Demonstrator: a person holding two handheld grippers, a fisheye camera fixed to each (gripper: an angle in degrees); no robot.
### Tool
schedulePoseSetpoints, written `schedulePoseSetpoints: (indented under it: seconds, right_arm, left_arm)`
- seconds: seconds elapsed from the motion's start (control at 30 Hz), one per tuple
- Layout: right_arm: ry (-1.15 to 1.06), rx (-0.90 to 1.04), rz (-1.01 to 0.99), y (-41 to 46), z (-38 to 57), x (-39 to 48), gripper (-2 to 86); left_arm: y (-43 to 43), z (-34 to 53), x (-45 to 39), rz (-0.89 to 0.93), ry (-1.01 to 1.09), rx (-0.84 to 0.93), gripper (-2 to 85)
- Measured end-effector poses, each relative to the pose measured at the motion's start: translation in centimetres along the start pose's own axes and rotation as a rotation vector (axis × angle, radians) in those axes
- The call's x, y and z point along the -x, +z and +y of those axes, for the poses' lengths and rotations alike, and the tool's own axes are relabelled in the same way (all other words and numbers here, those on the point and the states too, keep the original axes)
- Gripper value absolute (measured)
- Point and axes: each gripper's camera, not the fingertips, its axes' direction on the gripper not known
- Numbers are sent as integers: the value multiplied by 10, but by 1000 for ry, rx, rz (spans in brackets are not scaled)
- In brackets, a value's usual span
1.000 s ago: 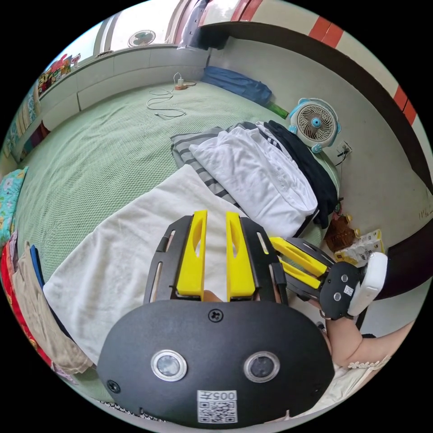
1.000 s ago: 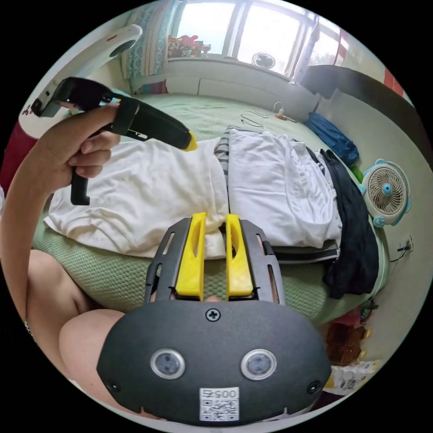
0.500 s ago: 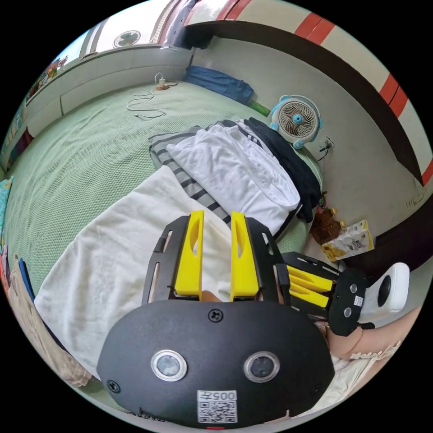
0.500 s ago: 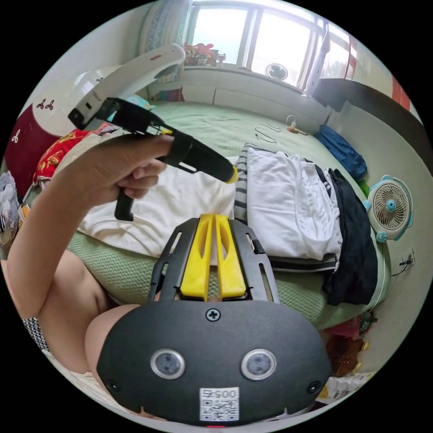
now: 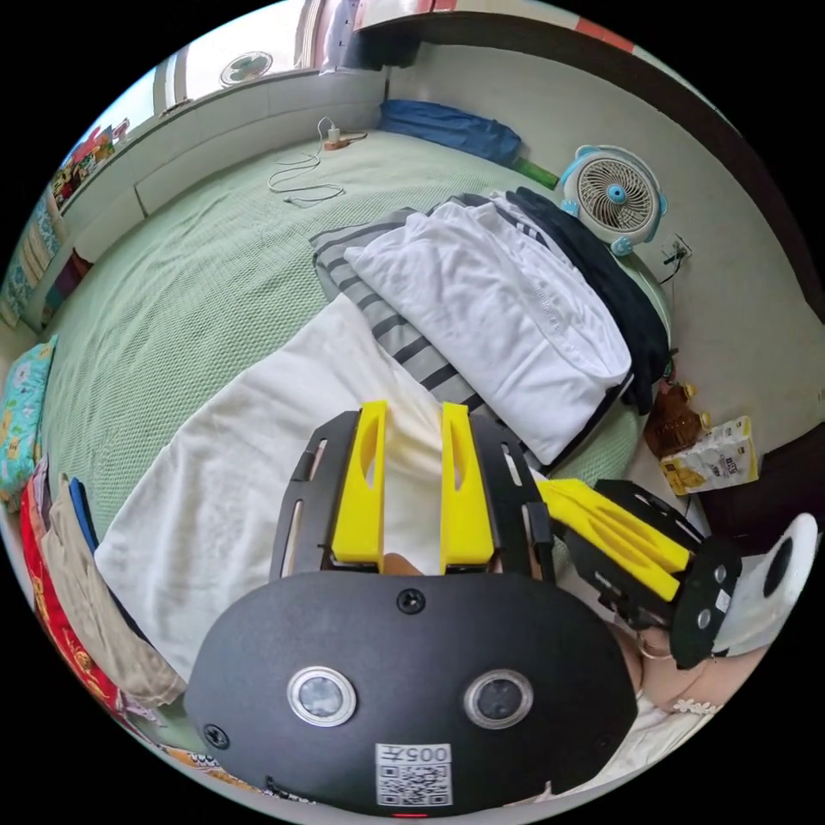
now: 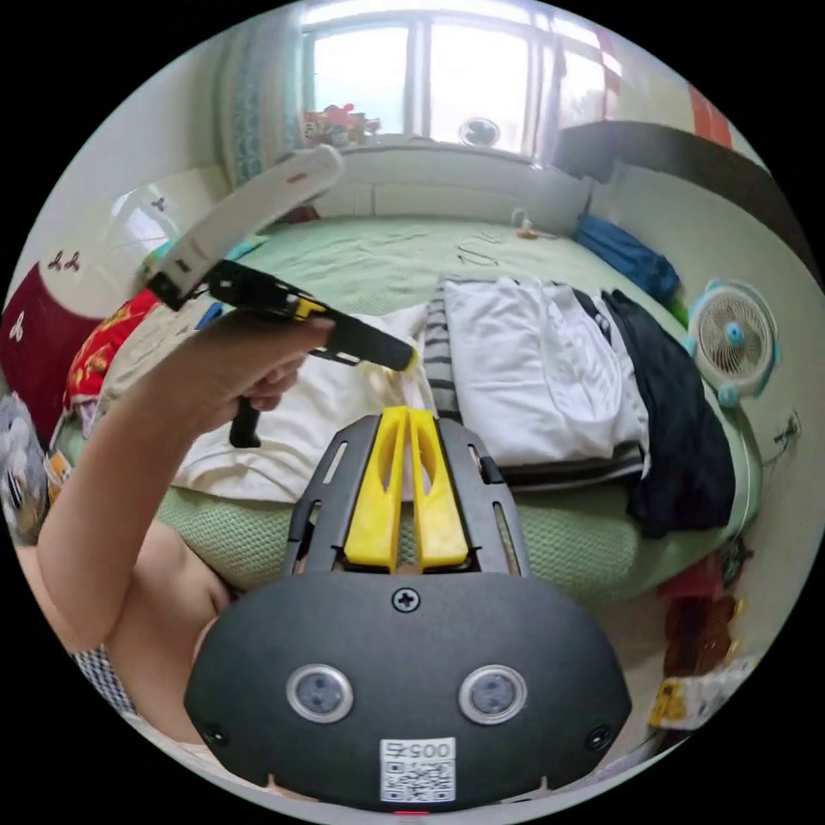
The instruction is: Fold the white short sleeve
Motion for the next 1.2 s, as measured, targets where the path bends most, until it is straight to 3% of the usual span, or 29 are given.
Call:
schedulePoseSetpoints:
  seconds: [0.23, 0.5, 0.77, 0.97, 1.2]
  right_arm:
    - [177, 124, -97, 29, 3, -38, -10]
    - [-40, 118, -52, 15, 9, -36, 55]
    - [-79, 100, -72, 18, 6, -43, 109]
    - [-24, 117, -78, 31, 2, -58, 96]
    - [-70, 38, -89, 22, -5, -67, -10]
  left_arm:
    - [5, 5, -14, 14, 18, 12, 100]
    - [19, 9, -18, 71, -34, 30, 97]
    - [-34, 41, -39, 135, 32, -75, 113]
    - [-36, 74, -65, 216, 139, -9, 137]
    - [-58, 107, -96, 237, 258, -23, 154]
